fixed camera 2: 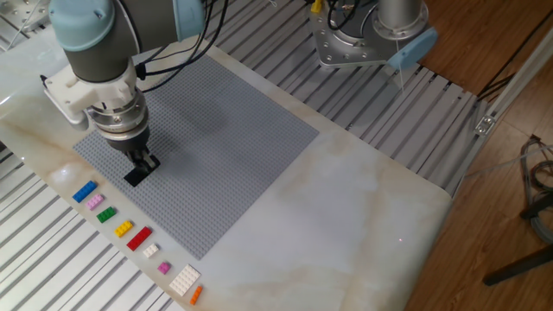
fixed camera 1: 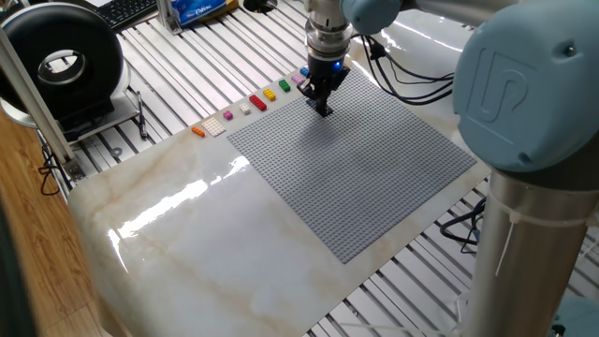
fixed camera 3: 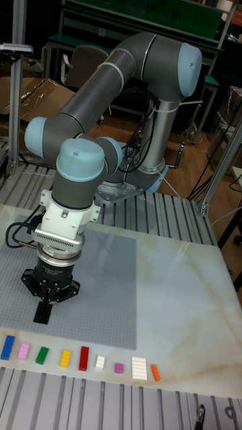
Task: Stack small Lego blocks one on top of the other
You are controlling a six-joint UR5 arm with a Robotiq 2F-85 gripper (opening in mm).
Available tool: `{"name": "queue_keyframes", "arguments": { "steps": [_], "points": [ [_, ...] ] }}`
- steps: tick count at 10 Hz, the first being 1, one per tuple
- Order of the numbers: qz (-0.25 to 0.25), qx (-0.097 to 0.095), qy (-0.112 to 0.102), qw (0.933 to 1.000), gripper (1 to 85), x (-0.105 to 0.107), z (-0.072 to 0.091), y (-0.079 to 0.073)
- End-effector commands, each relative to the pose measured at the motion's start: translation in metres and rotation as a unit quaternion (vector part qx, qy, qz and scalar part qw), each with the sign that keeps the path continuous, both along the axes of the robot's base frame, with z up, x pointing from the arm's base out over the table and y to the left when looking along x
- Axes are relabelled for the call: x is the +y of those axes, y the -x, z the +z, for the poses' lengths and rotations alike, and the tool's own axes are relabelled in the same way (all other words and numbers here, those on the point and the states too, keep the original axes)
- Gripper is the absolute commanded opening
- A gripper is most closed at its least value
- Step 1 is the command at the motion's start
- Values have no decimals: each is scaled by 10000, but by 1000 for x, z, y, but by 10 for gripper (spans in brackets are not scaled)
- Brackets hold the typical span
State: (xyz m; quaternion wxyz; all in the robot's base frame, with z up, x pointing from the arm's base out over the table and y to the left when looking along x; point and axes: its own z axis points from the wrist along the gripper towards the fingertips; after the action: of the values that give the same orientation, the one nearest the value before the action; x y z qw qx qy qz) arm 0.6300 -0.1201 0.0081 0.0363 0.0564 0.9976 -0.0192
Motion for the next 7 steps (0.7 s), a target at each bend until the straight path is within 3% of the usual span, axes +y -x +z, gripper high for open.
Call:
{"name": "queue_keyframes", "arguments": {
  "steps": [1, 5, 7],
  "points": [
    [-21, -128, -89, 9999, 10, 3, -8, -5],
    [21, -49, -147, 9999, 10, 4, 7, -4],
    [27, -11, -78, 10000, 10, -3, 6, -5]
  ]
}}
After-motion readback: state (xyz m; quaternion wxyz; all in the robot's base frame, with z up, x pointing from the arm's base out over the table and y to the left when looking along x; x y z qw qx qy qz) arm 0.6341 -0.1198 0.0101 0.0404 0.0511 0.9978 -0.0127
